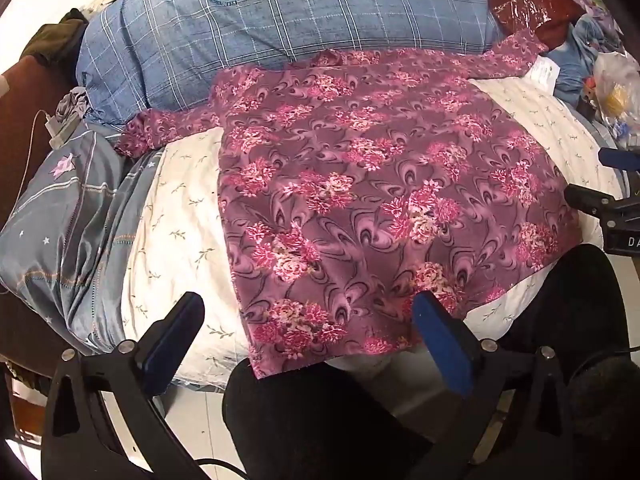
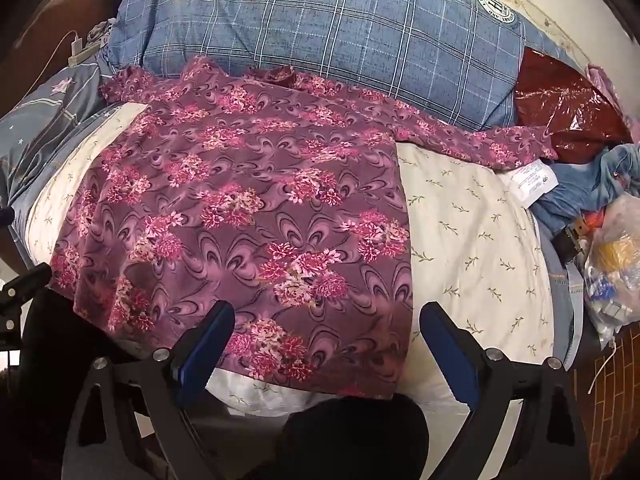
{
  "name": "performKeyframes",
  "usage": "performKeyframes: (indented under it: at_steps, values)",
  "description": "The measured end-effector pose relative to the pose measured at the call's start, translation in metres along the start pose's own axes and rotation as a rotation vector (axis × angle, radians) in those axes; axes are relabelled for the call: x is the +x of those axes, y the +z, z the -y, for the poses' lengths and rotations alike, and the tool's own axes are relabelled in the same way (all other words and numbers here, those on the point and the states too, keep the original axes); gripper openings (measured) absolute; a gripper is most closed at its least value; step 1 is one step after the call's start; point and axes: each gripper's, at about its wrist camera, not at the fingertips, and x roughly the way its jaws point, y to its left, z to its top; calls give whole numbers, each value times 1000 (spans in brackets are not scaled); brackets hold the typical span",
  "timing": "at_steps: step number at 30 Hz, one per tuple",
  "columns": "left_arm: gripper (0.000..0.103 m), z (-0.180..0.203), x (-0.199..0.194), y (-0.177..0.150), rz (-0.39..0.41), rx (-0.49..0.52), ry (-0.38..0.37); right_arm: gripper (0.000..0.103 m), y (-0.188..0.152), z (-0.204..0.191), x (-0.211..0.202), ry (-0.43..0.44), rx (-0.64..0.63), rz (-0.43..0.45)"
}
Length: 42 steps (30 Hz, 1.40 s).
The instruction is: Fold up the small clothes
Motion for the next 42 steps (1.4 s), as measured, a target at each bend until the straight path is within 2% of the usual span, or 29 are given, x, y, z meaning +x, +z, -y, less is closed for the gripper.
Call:
performKeyframes:
  at_steps: [6, 13, 25, 33, 40, 42]
  values:
    - [103, -8, -8, 1, 23, -35, -10, 95, 5, -1, -4, 0, 4, -12]
    - [103, -8, -18, -3, 53, -30, -13, 95, 9, -8, -19, -14, -1, 5]
    - [103, -16, -28, -1, 98, -19, -9, 95, 7, -10, -30, -64, -62, 66]
    - [103, -21, -18, 6, 69, -9, 2, 95, 3, 15, -18, -78, -22, 69]
    - [103, -18, -1, 18, 23, -5, -10, 95, -10, 42, 1, -67, 50, 24]
    - [103, -15, 0, 23, 23, -8, -35, 95, -15, 52, 5, -55, 86, 7]
